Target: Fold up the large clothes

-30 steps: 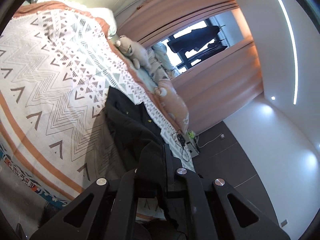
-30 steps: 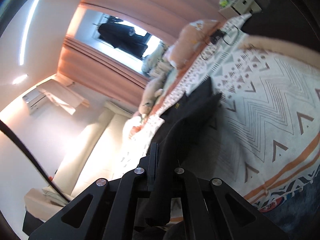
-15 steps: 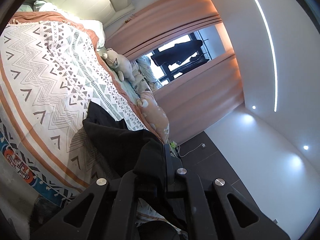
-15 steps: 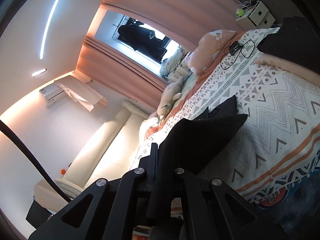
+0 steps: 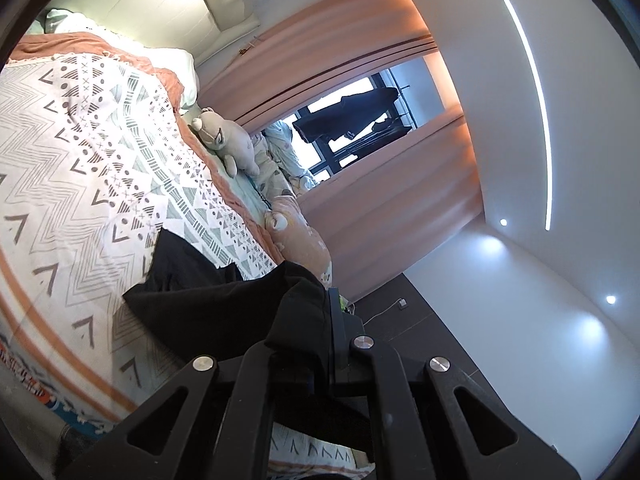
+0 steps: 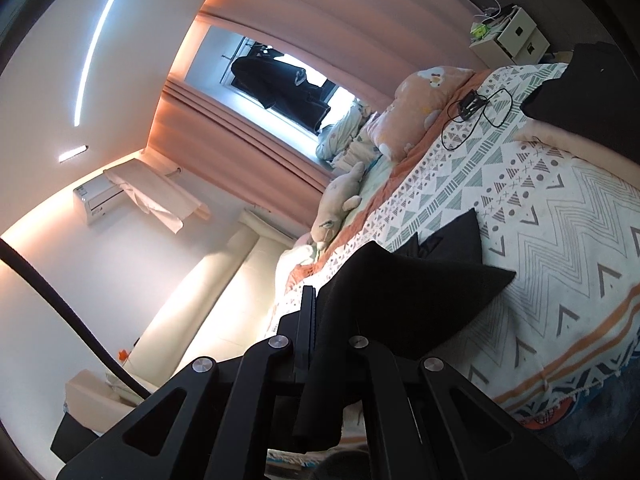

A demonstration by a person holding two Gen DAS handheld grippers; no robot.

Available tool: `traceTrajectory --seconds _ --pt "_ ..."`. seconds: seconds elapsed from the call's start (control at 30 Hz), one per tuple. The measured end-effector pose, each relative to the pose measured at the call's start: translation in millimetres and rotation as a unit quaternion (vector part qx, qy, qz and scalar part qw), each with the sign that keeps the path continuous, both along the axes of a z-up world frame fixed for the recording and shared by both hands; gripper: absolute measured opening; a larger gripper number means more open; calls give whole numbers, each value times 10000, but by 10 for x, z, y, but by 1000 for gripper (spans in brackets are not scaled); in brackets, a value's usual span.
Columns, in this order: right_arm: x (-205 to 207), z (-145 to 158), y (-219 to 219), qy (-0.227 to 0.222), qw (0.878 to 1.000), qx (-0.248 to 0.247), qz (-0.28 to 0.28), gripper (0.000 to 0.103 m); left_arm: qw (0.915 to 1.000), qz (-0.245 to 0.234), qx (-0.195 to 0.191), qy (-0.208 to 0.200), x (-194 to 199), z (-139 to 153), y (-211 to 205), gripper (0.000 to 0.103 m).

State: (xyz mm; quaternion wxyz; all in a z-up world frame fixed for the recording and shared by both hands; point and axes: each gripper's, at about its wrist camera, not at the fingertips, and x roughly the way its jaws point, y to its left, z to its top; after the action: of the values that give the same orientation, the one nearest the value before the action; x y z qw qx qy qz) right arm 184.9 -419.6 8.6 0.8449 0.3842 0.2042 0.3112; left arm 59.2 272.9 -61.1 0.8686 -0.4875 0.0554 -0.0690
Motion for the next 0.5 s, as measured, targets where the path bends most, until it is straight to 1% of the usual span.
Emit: traceTrajectory --seconds 0.2,0.5 --pt "472 79 175 50 9999 42 -82 0 10000 -19 65 32 483 152 159 6" --pt "1153 146 523 133 9994 259 -207 0 9997 84 62 242 996 180 390 6"
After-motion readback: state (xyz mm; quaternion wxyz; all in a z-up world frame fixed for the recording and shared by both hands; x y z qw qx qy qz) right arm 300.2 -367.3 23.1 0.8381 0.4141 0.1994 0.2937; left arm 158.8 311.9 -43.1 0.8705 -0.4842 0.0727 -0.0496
